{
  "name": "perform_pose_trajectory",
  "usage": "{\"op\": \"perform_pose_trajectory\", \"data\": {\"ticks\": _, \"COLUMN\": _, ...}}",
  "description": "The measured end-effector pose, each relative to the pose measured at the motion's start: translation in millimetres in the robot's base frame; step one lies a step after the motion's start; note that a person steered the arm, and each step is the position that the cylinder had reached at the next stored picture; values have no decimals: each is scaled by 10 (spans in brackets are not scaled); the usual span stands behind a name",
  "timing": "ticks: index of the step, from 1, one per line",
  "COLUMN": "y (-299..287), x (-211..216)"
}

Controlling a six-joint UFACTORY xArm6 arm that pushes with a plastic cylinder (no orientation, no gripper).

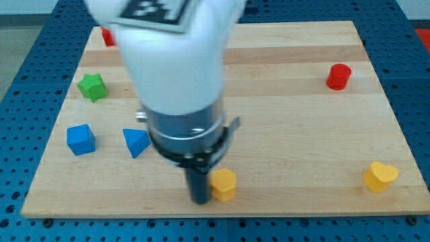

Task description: Move the blue triangle below the blue cube

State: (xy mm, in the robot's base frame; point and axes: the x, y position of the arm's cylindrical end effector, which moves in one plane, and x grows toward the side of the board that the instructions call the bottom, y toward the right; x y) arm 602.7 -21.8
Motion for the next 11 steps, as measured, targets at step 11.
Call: {"op": "perform_pose_trajectory", "data": {"ticks": 11, "y": -1515, "x": -790}}
